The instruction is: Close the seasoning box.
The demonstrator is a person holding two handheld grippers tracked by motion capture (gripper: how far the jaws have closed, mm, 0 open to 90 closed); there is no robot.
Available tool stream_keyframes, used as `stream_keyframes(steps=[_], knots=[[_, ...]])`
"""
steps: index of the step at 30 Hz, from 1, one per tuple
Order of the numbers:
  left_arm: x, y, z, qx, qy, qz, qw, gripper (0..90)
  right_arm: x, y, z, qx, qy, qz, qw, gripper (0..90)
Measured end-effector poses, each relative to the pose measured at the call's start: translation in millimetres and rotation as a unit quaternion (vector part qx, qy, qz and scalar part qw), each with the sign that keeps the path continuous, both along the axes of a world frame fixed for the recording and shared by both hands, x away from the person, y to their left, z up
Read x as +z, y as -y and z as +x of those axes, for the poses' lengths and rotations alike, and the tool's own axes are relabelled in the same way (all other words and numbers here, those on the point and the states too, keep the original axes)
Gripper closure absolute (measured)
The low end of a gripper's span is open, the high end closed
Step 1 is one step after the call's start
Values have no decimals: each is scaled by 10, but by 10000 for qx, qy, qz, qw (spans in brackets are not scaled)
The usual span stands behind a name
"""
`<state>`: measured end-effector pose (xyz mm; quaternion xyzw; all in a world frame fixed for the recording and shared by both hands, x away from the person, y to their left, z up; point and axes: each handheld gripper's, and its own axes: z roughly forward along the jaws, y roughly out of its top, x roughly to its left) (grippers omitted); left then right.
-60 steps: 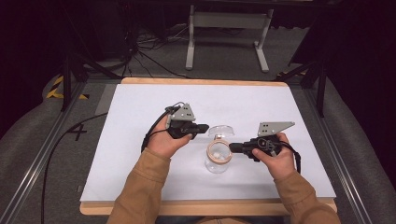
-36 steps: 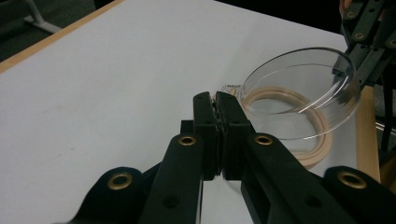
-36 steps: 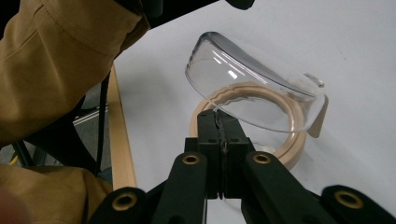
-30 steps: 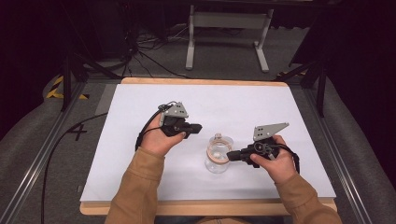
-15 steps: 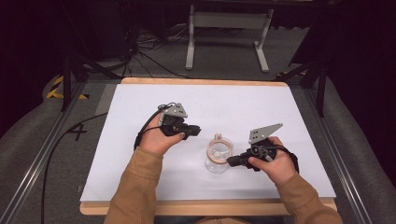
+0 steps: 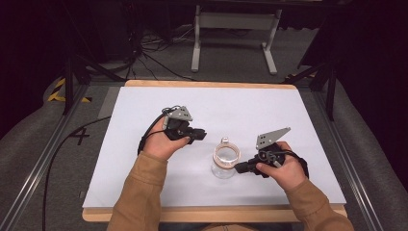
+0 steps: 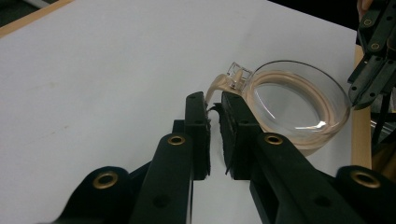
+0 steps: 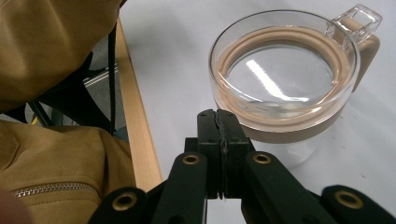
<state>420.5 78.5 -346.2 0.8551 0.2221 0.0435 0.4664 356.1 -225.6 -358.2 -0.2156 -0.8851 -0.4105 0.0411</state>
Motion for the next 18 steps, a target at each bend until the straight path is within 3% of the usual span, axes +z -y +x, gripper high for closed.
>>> stream_keyframes(steps=[7,18], knots=[[1,-64,-19,154,-16,34,9999,769,75,49,9,-45,105,155,9998,847],[-23,-332,-159,571,-76,58,9983,722,278,207,161,-288,446,547,9971,660]])
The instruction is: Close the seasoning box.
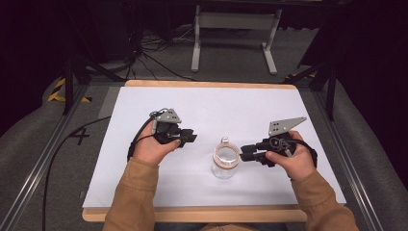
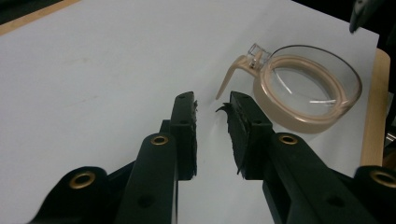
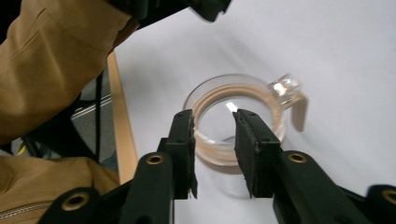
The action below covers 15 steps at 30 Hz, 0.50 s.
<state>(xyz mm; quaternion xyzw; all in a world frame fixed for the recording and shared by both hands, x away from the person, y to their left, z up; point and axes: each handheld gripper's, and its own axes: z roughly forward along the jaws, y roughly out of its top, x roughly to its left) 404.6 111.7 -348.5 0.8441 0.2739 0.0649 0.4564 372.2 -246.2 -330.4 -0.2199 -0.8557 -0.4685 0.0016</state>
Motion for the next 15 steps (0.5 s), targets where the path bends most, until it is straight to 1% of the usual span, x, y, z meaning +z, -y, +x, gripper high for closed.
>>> stream_keyframes(steps=[3,4,5,7,8,9,11,12,13,14,15], knots=[[-16,-100,-48,151,36,-25,9999,717,44,59,85,-116,89,54,9999,627],[-18,-131,-68,201,-23,-28,9998,715,53,77,114,-159,122,43,9998,618],[-24,-163,-78,231,25,-22,9997,714,61,93,141,-211,131,46,9997,613],[-32,-212,-112,358,-28,-37,9993,709,67,130,198,-318,158,42,9994,604],[-39,-256,-123,419,-5,-1,9991,697,64,165,247,-448,224,14,9987,581],[-39,-256,-123,419,-5,-1,9991,690,64,165,247,-448,224,14,9987,581],[-60,-301,-125,542,47,8,9985,683,50,218,311,-620,301,-31,9976,570],[-72,-334,-119,605,107,90,9981,663,29,270,363,-766,333,-47,9965,544],[-72,-334,-119,605,107,90,9981,651,20,290,382,-822,354,-59,9960,524],[-91,-358,-114,700,64,104,9975,642,6,317,408,-905,404,-85,9950,502],[-91,-358,-114,700,64,104,9975,635,6,317,408,-905,404,-85,9950,502]])
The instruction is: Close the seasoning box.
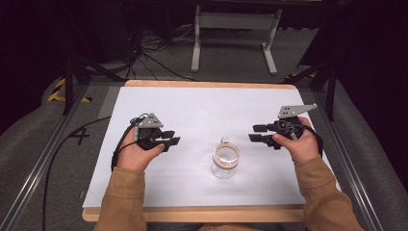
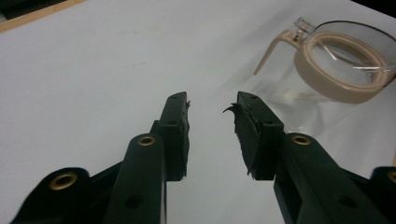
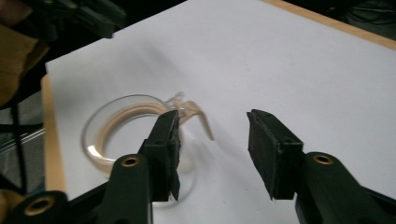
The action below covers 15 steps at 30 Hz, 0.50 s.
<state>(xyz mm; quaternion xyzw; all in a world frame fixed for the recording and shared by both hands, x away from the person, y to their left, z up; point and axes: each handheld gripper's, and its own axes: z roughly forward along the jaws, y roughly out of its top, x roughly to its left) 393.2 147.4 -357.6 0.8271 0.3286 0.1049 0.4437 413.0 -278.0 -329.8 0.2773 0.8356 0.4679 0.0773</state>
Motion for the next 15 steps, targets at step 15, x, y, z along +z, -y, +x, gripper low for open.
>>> stream_keyframes(steps=[15], knots=[[-276,-85,207,252,-294,224,9990,555,-420,408,365,-623,-16,-630,9961,398]])
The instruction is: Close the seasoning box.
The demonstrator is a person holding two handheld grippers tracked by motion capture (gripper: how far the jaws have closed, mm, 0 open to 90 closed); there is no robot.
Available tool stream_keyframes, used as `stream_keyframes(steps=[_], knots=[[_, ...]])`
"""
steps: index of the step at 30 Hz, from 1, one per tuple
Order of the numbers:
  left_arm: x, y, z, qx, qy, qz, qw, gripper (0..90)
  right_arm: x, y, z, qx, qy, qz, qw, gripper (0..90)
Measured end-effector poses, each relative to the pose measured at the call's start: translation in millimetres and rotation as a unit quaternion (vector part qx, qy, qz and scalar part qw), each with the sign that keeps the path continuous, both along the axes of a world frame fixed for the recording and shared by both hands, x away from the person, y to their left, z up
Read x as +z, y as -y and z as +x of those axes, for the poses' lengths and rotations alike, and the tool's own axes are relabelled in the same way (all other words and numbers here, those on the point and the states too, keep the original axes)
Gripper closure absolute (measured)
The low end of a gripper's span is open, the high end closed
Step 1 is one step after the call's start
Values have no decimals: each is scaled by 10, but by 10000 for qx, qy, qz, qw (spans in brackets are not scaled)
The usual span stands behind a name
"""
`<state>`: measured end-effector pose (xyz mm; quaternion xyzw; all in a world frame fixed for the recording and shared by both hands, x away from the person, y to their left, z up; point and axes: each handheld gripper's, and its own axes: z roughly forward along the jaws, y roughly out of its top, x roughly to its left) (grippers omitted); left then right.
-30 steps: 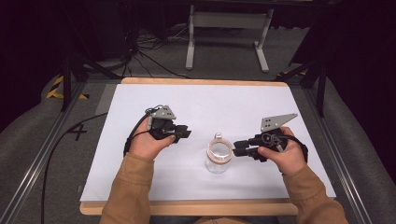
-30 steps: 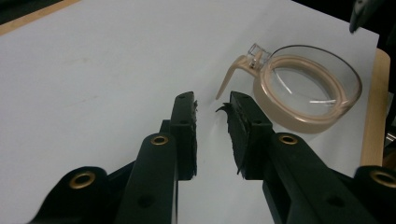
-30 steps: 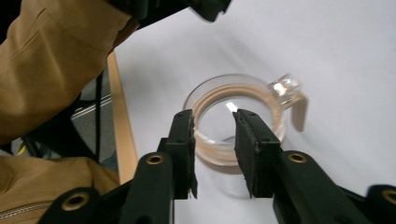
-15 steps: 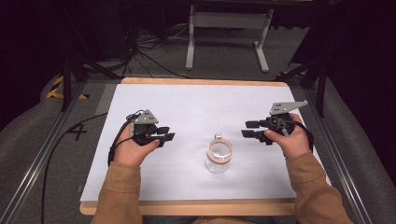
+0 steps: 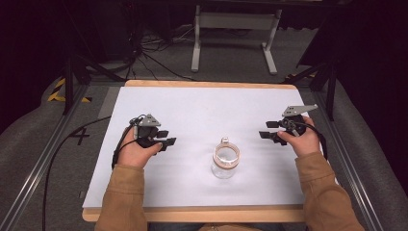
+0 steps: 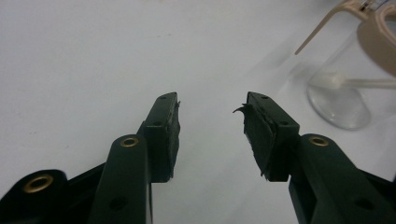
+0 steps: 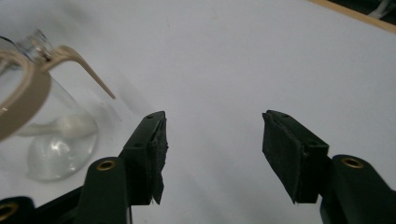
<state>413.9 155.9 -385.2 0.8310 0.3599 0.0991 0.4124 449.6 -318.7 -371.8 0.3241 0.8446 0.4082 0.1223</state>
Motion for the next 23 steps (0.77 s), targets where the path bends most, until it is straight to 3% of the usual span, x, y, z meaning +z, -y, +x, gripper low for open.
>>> stream_keyframes(steps=[6,13,23], knots=[[-114,-13,64,82,-108,113,9998,516,-207,79,98,-153,-165,-39,9997,401],[-202,-24,109,89,-219,205,9995,501,-415,126,178,-137,-281,-298,9991,403],[-307,-5,162,77,-326,324,9989,448,-511,145,185,-187,-238,-345,9989,396]])
